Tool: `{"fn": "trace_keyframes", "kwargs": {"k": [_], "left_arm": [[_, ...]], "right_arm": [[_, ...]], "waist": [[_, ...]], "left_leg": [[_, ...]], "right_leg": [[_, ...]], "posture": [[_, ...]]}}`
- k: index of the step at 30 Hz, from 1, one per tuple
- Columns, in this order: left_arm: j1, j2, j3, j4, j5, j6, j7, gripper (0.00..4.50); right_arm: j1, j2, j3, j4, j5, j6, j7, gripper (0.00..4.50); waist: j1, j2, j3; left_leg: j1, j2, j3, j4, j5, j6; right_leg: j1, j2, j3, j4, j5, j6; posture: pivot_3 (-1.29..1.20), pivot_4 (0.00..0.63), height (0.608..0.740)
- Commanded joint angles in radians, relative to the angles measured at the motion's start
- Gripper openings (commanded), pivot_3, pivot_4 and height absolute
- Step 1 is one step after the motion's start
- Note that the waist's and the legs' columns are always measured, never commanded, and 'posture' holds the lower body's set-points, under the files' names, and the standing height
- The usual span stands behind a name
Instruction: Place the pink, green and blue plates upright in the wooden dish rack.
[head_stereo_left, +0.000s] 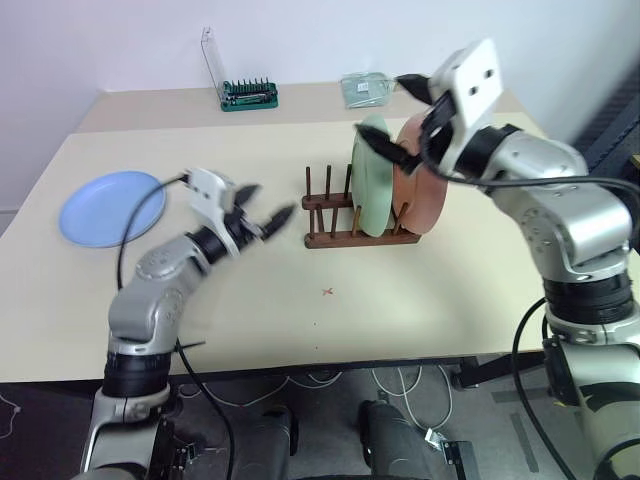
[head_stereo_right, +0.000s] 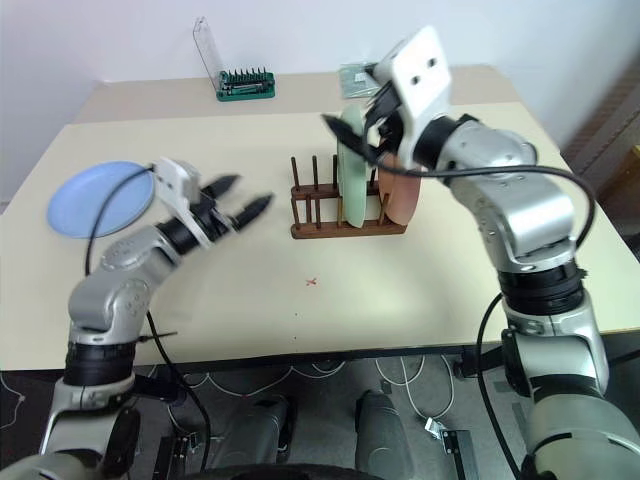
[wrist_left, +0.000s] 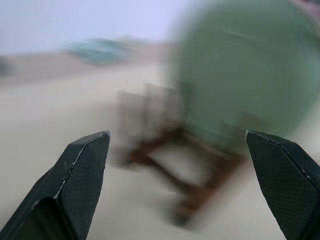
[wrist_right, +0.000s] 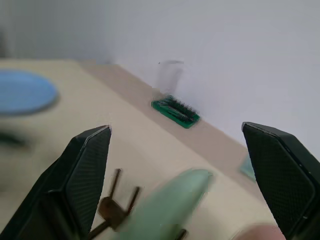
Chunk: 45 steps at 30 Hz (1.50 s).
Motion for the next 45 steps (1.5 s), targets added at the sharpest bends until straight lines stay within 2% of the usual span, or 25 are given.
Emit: {"fn": "trace_keyframes", "kwargs": {"k": [1,3,7,13,20,24,30,37,40,45], "left_arm": [[-0.114,0.037,0.224,0.178,0.093,-0.053,0.327,4.50],[-0.156,0.050,0.282,0.236,0.105,-0.043,0.418,4.50],[-0.204,0.127,0.419,0.349,0.140,0.090,0.642,4.50],[-0.243,0.126,0.582,0.471,0.037,0.214,0.738,4.50],[-0.291,0.095,0.672,0.584,-0.090,0.240,0.729,4.50],[-0.313,0.075,0.711,0.604,-0.126,0.205,0.784,3.23],[-0.315,0.055,0.663,0.583,-0.136,0.185,0.778,0.02],[-0.318,0.002,0.478,0.385,-0.126,0.087,0.613,0.02],[-0.343,-0.037,0.258,0.189,-0.086,0.110,0.535,0.02],[-0.397,-0.110,0.168,0.049,-0.137,0.164,0.522,0.02]], "right_arm": [[-0.024,0.056,0.094,-0.032,-0.102,-0.090,0.054,4.26],[-0.019,0.085,0.105,-0.027,-0.125,-0.099,0.062,4.26],[-0.012,0.133,0.115,-0.016,-0.152,-0.116,0.095,4.26],[-0.012,0.167,0.099,0.001,-0.186,-0.126,0.119,4.26],[0.003,0.182,0.080,-0.010,-0.206,-0.117,0.126,4.26],[0.018,0.179,0.074,-0.022,-0.224,-0.110,0.124,4.30],[0.032,0.179,0.067,-0.031,-0.242,-0.105,0.125,4.30],[0.028,0.179,0.078,-0.016,-0.290,-0.148,0.127,4.30],[0.004,0.160,0.135,0.037,-0.411,-0.273,0.119,4.30],[-0.021,0.151,0.203,0.136,-0.566,-0.436,0.114,4.30]], "waist": [[-0.004,0.000,0.000],[-0.003,-0.001,0.000],[0.006,-0.003,0.000],[0.012,-0.007,-0.001],[0.006,-0.009,-0.002],[0.003,-0.009,-0.002],[0.004,-0.009,-0.002],[0.007,-0.010,-0.002],[0.006,-0.011,-0.001],[0.003,-0.011,-0.001]], "left_leg": [[0.000,0.000,0.000,0.000,0.000,0.000],[0.000,0.000,0.000,0.000,0.000,0.000],[-0.002,-0.002,-0.001,0.000,0.000,-0.001],[-0.002,-0.002,-0.003,0.000,0.001,-0.002],[-0.001,-0.002,-0.004,0.000,0.001,-0.003],[-0.001,-0.002,-0.004,0.000,0.002,-0.003],[-0.001,-0.002,-0.004,-0.001,0.002,-0.004],[-0.002,-0.002,-0.004,0.000,0.004,-0.007],[-0.002,-0.002,-0.004,-0.001,0.004,-0.007],[-0.002,-0.002,-0.003,-0.001,0.004,-0.007]], "right_leg": [[0.000,0.000,0.000,0.000,0.000,0.000],[-0.001,0.000,0.000,0.000,0.000,0.000],[-0.002,-0.001,0.000,-0.001,0.000,0.000],[-0.001,-0.001,-0.002,0.000,0.000,0.000],[-0.001,-0.001,-0.002,0.002,0.001,0.000],[-0.001,-0.001,-0.002,0.001,0.001,0.000],[-0.002,-0.001,-0.002,0.002,0.001,0.000],[-0.001,-0.001,-0.002,0.001,0.001,0.000],[-0.002,-0.001,-0.002,0.001,0.001,0.000],[-0.001,-0.001,-0.002,0.000,0.001,0.000]], "posture": [[0.00,0.150,0.740],[0.00,0.150,0.740],[0.00,0.150,0.740],[0.00,0.150,0.740],[0.00,0.150,0.740],[0.00,0.150,0.740],[0.00,0.150,0.740],[0.00,0.150,0.740],[0.00,0.150,0.740],[0.00,0.150,0.740]]}}
